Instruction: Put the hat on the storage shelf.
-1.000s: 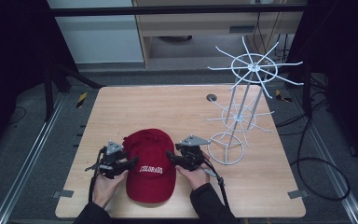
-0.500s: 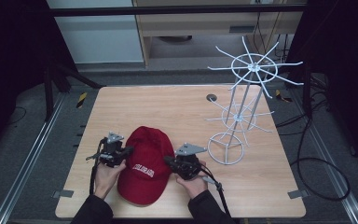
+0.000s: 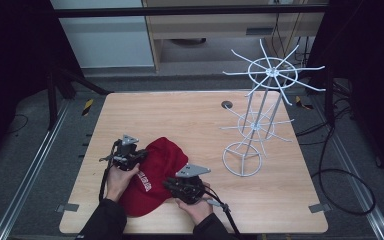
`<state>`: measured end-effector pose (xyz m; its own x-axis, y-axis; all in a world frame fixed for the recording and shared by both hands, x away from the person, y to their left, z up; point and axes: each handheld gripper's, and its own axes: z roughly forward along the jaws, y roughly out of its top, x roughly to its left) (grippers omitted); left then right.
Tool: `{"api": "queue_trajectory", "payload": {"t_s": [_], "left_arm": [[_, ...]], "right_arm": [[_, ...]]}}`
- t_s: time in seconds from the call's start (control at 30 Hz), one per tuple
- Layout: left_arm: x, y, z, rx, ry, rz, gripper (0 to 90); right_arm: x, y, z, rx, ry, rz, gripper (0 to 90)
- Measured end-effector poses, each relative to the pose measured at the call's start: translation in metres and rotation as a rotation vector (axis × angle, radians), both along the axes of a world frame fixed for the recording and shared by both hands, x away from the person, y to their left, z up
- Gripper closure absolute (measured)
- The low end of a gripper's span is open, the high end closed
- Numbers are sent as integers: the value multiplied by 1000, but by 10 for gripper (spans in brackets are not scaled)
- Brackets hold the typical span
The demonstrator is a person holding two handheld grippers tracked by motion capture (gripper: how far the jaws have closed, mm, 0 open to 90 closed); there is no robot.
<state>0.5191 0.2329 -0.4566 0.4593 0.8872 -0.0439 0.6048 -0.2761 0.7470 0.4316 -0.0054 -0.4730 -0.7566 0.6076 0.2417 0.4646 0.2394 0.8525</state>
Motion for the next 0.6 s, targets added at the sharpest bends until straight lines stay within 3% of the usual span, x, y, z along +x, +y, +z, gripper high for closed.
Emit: {"api": "queue_trajectory", "payload": {"t_s": [0.17, 0.3, 0.47, 0.6], "left_arm": [[-21, 5, 29, -67, -68, -18, 662], [-40, -4, 50, -112, -119, -49, 577], [-54, -31, 59, -102, -153, -85, 500], [-57, -54, 54, -77, -143, -100, 449]], "right_arm": [[-3, -28, 20, -15, -74, -42, 650], [-6, -58, 30, -47, -110, -104, 610], [-15, -105, 25, -86, -127, -182, 571], [-24, -141, 15, -105, -115, -258, 537]]}}
